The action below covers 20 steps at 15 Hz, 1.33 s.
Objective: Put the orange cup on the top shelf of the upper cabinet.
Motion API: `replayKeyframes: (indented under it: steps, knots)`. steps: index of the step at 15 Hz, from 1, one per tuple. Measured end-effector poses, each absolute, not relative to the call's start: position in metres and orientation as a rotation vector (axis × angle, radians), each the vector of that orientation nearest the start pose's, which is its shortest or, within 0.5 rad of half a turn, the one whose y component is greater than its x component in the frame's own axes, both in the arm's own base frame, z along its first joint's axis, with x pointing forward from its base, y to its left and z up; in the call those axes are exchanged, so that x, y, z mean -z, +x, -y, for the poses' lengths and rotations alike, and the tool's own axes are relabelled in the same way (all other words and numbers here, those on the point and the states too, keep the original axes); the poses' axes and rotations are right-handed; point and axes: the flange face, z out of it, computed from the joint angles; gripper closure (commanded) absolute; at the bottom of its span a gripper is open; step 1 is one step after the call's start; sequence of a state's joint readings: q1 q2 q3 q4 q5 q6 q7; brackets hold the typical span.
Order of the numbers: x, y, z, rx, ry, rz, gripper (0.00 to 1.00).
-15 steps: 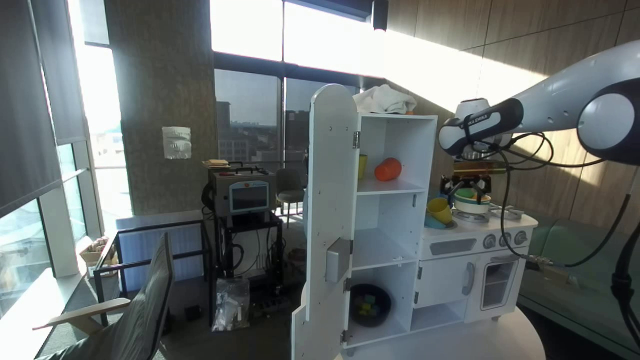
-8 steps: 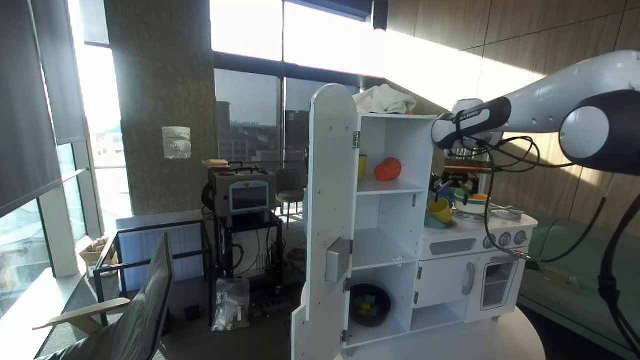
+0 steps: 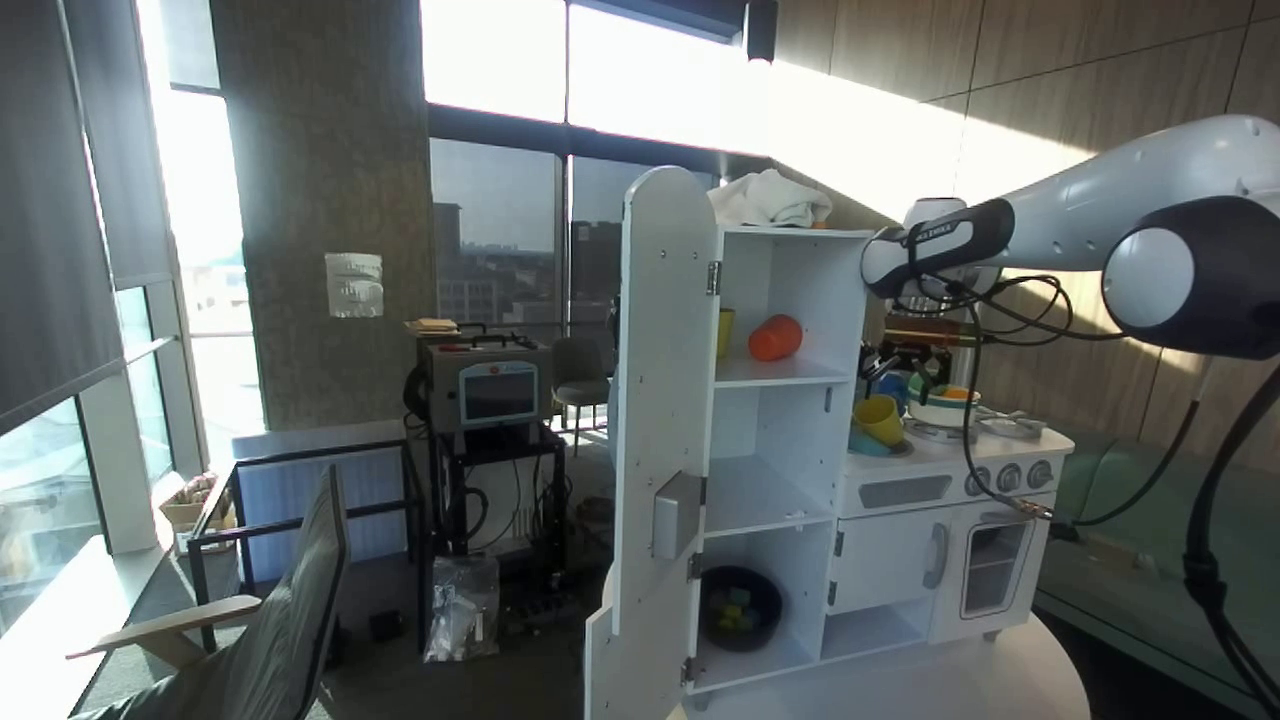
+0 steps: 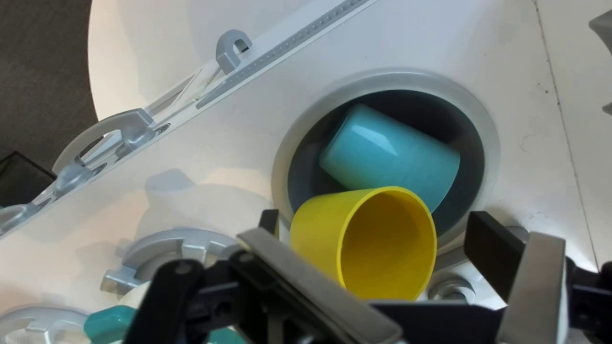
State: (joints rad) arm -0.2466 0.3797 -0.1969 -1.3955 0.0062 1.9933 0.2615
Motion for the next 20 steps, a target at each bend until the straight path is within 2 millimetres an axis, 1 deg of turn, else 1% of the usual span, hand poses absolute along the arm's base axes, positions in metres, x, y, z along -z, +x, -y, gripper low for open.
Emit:
replayKeyframes:
  steps: [3,6,15,20]
  knots:
    - [-0.519,0.639,0.281,0.366,-3.018,-1.091,0.00]
    - [-0.522,0.638,0.291,0.375,-3.009,-1.121,0.00]
    - [-0.520,0.633,0.294,0.352,-3.011,-1.130,0.00]
    - [-0.514,0.629,0.309,0.320,-3.011,-1.169,0.00]
